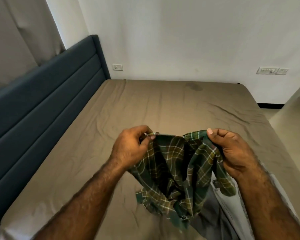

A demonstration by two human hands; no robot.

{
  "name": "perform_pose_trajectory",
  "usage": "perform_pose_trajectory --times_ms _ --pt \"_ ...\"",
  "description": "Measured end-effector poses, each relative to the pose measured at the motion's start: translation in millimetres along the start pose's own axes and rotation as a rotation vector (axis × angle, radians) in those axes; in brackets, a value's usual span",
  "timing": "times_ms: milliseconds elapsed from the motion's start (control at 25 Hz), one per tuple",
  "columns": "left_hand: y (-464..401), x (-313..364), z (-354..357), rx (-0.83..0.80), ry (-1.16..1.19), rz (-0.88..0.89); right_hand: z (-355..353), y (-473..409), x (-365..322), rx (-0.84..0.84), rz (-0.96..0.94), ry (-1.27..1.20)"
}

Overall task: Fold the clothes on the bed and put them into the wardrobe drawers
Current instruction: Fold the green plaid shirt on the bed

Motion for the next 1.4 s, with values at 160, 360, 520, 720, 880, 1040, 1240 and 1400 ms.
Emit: perform_pose_trajectory --times_ms 160,360,520,720,880,1040,1240,1400 --pt "-8.7 4.2 -36.2 0.236 -0.112 0.027 -7.8 2.6 9.2 -0.029 0.076 0.737" --pt "-10.1 -9.2 -21.5 0.194 0.094 -0.027 8.2 1.9 6.6 -0.183 0.074 0.294" --pt "-0.7 -29.6 28.8 -0.132 0.769 -0.454 20.6 -1.7 42.6 -0.113 0.245 0.104" --pt "7.1 -19.8 31.3 -0.112 0.83 -0.349 35.8 1.8 47.9 -0.176 0.265 -0.165" --pt "26.4 26.5 -2.2 0.331 -0.041 0.354 40.7 2.8 48.2 -0.201 0.26 -0.176" --pt "44.9 50.7 -10.1 0.544 -0.293 0.558 43.9 6.3 35.9 -0.162 0.201 -0.197" --pt "57.3 71.4 -0.8 0.548 -0.215 0.697 61.2 20.1 31.3 -0.161 0.123 -0.05" --pt "63.5 89.7 5.6 0.54 -0.146 0.755 72.6 29.5 22.9 -0.171 0.004 0.013"
Point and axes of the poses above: each hand's wrist, its own y-axis away from the middle knuckle, its own z-axis out of the palm, x = y × z, the point moved 8 cm from there along -y, towards the middle knuckle, and after that the axes turned 8 degrees about -y, right-handed, at the moved point
